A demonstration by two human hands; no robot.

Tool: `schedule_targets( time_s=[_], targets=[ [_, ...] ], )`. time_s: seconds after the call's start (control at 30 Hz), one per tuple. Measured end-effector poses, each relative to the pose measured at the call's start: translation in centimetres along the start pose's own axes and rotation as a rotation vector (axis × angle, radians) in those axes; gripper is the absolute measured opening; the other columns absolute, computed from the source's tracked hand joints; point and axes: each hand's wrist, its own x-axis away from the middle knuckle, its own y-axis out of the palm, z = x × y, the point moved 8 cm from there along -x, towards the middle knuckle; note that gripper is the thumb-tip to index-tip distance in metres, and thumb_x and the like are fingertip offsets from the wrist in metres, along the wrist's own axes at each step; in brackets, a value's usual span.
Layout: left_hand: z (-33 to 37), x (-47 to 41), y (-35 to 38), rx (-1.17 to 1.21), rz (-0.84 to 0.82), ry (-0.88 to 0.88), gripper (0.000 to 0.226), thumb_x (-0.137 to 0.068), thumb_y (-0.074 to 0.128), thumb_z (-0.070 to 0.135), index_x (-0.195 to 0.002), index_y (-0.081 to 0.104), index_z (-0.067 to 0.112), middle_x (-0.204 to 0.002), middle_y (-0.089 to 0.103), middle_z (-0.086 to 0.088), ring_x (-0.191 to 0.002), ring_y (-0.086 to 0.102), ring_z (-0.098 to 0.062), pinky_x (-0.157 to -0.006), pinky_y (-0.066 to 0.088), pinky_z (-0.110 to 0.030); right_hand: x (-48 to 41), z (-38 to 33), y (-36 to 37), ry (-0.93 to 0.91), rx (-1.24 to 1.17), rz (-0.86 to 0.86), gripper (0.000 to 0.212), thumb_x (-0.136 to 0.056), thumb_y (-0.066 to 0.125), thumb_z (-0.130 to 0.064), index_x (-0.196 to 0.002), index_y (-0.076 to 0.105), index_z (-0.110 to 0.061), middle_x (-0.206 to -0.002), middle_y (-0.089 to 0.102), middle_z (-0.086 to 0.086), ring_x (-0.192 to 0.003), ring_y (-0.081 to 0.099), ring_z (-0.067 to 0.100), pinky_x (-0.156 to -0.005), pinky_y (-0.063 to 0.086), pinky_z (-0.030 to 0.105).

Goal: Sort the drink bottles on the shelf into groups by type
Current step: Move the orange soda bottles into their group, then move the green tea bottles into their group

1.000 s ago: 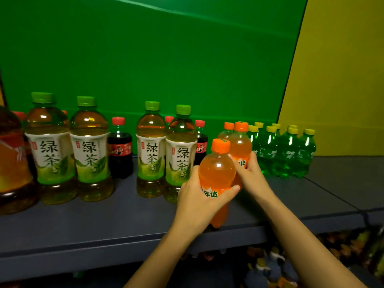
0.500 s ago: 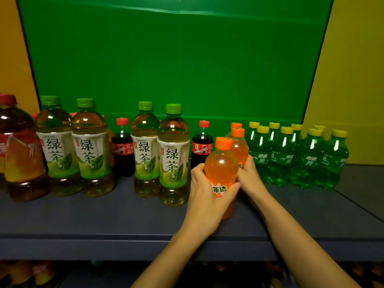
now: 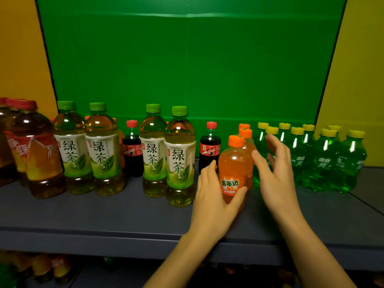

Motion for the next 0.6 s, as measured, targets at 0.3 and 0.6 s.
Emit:
schedule_targets(
  time_s=[0.3, 0.6],
  targets=[
    [-3.5, -0.9, -12.9, 0.106, 0.541, 0.082, 0.049, -0.079, 0.055, 0.027, -0.122, 0.035, 0.017, -0.118, 0.041, -0.005, -0.113, 0.046, -0.024, -0.099, 0.041, -0.040, 3.0, -6.9, 6.9, -0.220, -0.255, -0.172, 0.042, -0.085, 0.055, -0.021, -0.125, 0.043, -0.023, -0.128, 0.048, -0.001, -0.123, 0.047, 0.008, -0.101, 0.039, 0.021],
    [-12.4, -5.3, -11.4, 0.319, 0.158, -0.385, 0.077, -0.057, 0.074, 0.052, -0.121, 0.043, 0.021, -0.123, 0.058, -0.003, -0.113, 0.057, -0.016, -0.098, 0.047, -0.045, 4.3, -2.3, 14.6, 0.054, -0.158, -0.266, 0.094, -0.076, 0.073, -0.014, -0.145, 0.009, -0.021, -0.148, 0.028, -0.001, -0.133, 0.032, 0.006, -0.103, 0.031, 0.013]
  ],
)
